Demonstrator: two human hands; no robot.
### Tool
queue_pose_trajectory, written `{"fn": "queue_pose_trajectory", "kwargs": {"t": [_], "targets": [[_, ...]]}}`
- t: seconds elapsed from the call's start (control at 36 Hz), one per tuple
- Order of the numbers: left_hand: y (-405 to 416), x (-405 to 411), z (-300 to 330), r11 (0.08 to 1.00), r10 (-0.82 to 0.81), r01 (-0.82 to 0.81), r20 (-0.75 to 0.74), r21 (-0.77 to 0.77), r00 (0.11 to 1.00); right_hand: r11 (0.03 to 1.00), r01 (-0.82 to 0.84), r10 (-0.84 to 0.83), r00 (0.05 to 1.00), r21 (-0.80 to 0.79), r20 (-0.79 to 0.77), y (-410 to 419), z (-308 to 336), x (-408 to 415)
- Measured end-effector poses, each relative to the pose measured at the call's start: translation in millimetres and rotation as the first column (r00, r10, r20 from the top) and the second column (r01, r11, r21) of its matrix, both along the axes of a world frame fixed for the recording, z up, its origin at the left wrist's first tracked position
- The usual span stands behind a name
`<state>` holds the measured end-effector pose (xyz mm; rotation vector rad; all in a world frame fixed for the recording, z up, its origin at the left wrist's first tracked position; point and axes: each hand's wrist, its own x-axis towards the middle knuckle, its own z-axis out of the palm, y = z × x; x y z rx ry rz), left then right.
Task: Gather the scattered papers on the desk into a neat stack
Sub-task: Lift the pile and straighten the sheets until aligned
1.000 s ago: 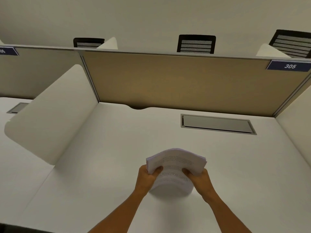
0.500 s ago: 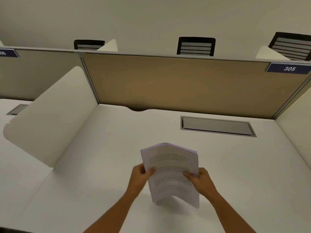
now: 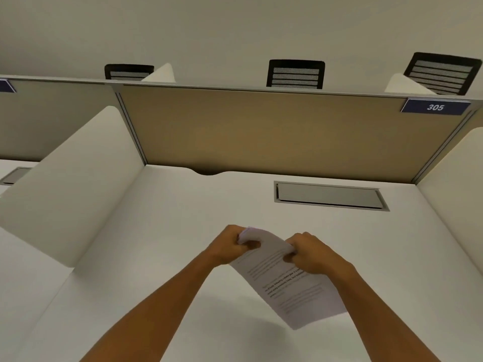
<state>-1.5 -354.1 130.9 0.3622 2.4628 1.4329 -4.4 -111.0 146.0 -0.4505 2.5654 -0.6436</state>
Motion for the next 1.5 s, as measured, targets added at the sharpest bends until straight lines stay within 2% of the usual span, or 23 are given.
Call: {"fn": "queue_pose_trajectory", "kwargs": {"t": [0.08, 0.19, 0.28, 0.36, 0.42, 0.53, 0.58, 0.64, 0.83, 0.94, 1.03, 1.14, 1.31, 1.42, 1.5], "targets": [[2.5, 6.5, -17.4, 0.982, 0.146, -0.149, 0.036, 0.117, 0.989, 0.991, 0.041, -0.034, 0.998, -0.126, 0.061, 11.5, -1.6, 6.2], [-4.8, 18.1, -36.7, 0.91, 0.367, -0.382, 0.117, 0.16, 0.923, 0.94, 0.134, -0.066, 0.974, -0.314, 0.215, 44.9, -12.0, 25.6], [-10.9, 26.8, -51.6, 0.863, 0.458, -0.485, 0.184, 0.144, 0.87, 0.874, 0.264, -0.125, 0.934, -0.407, 0.336, 66.9, -27.7, 38.3], [-11.2, 35.1, -62.1, 0.832, 0.501, -0.536, 0.219, 0.145, 0.837, 0.784, 0.382, -0.216, 0.907, -0.488, 0.363, 77.2, -48.6, 48.3], [-10.7, 38.6, -66.6, 0.814, 0.52, -0.561, 0.245, 0.149, 0.818, 0.67, 0.466, -0.286, 0.88, -0.578, 0.378, 77.2, -62.8, 54.7], [-10.0, 41.3, -69.0, 0.798, 0.524, -0.58, 0.286, 0.166, 0.803, 0.291, 0.654, -0.403, 0.746, -0.699, 0.53, 67.5, -88.0, 61.7], [-12.4, 40.1, -69.4, 0.785, 0.531, -0.593, 0.297, 0.18, 0.794, 0.173, 0.678, -0.404, 0.71, -0.714, 0.577, 61.1, -94.5, 61.6], [-16.3, 38.0, -70.8, 0.776, 0.537, -0.602, 0.304, 0.187, 0.787, 0.123, 0.668, -0.403, 0.71, -0.734, 0.578, 55.4, -94.8, 61.4], [-27.9, 27.7, -74.6, 0.755, 0.537, -0.625, 0.359, 0.198, 0.763, 0.323, 0.612, -0.515, 0.754, -0.722, 0.408, 41.4, -95.1, 54.1], [-29.2, 24.5, -70.3, 0.749, 0.558, -0.636, 0.341, 0.187, 0.757, 0.427, 0.586, -0.534, 0.778, -0.688, 0.331, 35.6, -90.9, 50.6], [-27.0, 24.0, -66.9, 0.757, 0.563, -0.628, 0.307, 0.18, 0.767, 0.411, 0.641, -0.588, 0.73, -0.648, 0.349, 34.6, -98.2, 45.0], [-23.1, 25.9, -65.0, 0.737, 0.577, -0.641, 0.295, 0.213, 0.761, 0.457, 0.653, -0.624, 0.719, -0.604, 0.305, 29.5, -105.2, 38.0], [-23.3, 29.3, -69.3, 0.667, 0.611, -0.681, 0.302, 0.301, 0.732, 0.419, 0.61, -0.645, 0.722, -0.672, 0.253, 16.9, -99.7, 43.6], [-19.5, 36.1, -75.0, 0.661, 0.604, -0.687, 0.33, 0.3, 0.725, 0.376, 0.62, -0.669, 0.696, -0.689, 0.261, 12.0, -103.7, 52.2], [-19.2, 45.3, -88.2, 0.672, 0.592, -0.686, 0.354, 0.28, 0.724, 0.383, 0.642, -0.663, 0.692, -0.665, 0.286, 9.8, -114.2, 60.9]]}}
